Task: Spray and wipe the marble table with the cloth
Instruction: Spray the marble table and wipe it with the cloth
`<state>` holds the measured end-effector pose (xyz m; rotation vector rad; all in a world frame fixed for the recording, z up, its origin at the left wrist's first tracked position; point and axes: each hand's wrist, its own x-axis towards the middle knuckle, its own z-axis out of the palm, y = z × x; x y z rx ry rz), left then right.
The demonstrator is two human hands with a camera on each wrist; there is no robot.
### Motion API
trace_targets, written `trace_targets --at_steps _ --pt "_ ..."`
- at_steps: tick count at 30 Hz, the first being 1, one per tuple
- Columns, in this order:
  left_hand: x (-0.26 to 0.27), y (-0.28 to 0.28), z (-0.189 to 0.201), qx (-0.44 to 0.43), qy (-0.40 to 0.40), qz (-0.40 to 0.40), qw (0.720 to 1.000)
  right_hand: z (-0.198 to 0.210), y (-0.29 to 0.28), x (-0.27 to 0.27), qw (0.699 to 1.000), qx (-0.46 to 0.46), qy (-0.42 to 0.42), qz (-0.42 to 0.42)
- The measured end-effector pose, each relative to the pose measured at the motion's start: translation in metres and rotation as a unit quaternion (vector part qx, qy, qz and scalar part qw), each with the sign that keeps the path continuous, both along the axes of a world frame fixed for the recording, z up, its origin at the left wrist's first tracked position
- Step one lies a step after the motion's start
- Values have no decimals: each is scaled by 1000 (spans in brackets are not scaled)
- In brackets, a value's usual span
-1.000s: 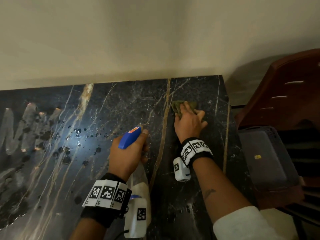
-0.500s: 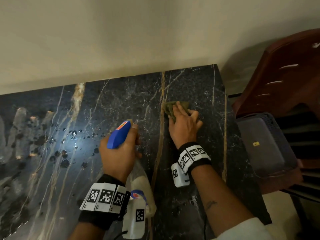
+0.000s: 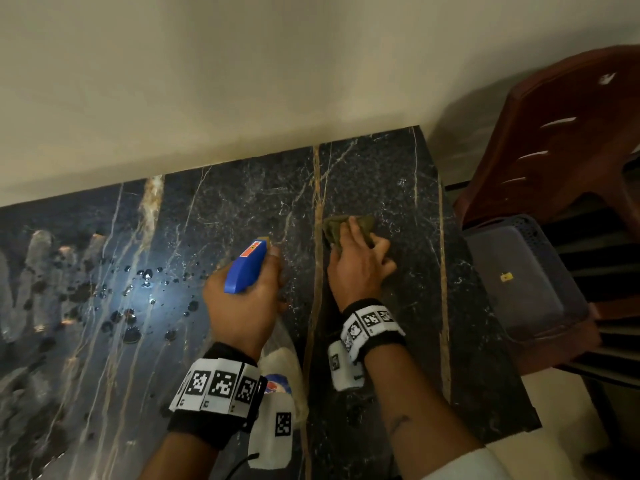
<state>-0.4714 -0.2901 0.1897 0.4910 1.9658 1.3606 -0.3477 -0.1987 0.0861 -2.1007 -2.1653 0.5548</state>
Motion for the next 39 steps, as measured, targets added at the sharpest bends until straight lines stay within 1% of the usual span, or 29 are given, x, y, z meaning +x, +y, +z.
trace_targets --at_steps 1,3,5,6,7,10,12,14,15,18,19,20,22,24,26,28,30,33,35,36,37,39 --pt "0 -1 -1 -5 2 5 1000 1 -8 -8 1000 5 9 11" --pt "0 -2 -3 -6 19 4 1000 -1 -28 -16 995 29 7 91" --pt "5 -2 -2 1 34 1 999 -5 -41 -7 984 54 -20 170" --pt "5 -2 -3 3 41 -1 999 -6 -39 1 982 61 -24 177" --pt "6 -2 -3 1 48 -7 999 -6 -34 9 986 53 -21 158" --pt "5 -5 -1 -10 60 -14 998 -8 -18 26 1000 7 2 31" --pt "4 -5 -2 -12 54 -8 998 -8 -18 25 1000 10 0 -9" --pt "3 -5 -3 -13 58 -10 998 -4 -25 14 1000 10 12 -4" --pt "2 -4 -4 -15 68 -15 997 -2 -33 10 1000 14 17 16" --pt "6 -1 -6 -19 90 -29 995 -6 -62 7 990 34 -23 138" --pt "6 0 -7 -20 96 -35 995 -8 -64 10 985 36 -29 163" --pt "9 0 -6 -21 100 -40 994 -9 -62 15 985 34 -24 169" --pt "11 0 -4 -15 93 -35 995 -7 -54 25 991 21 -10 135" --pt "11 -2 -3 -6 80 -22 997 -5 -46 33 997 8 0 72" --pt "12 -5 -5 -2 89 -29 996 -6 -45 35 999 13 6 35" --pt "10 -6 -8 0 107 -50 993 -6 -54 30 999 18 -6 49" --pt "11 -6 -8 1 112 -56 992 -7 -68 28 996 32 -15 80" --pt "13 -4 -6 -6 104 -44 994 -13 -90 39 983 65 -15 171" --pt "15 -3 -5 -15 106 -40 994 -14 -86 56 968 83 -18 235" --pt "15 -3 -4 -18 106 -35 994 -14 -81 65 968 79 -22 237" --pt "14 -3 -4 -21 106 -32 994 -12 -76 71 974 69 -25 212" --pt "12 -2 -5 -20 114 -33 993 -10 -68 77 992 44 -20 118"
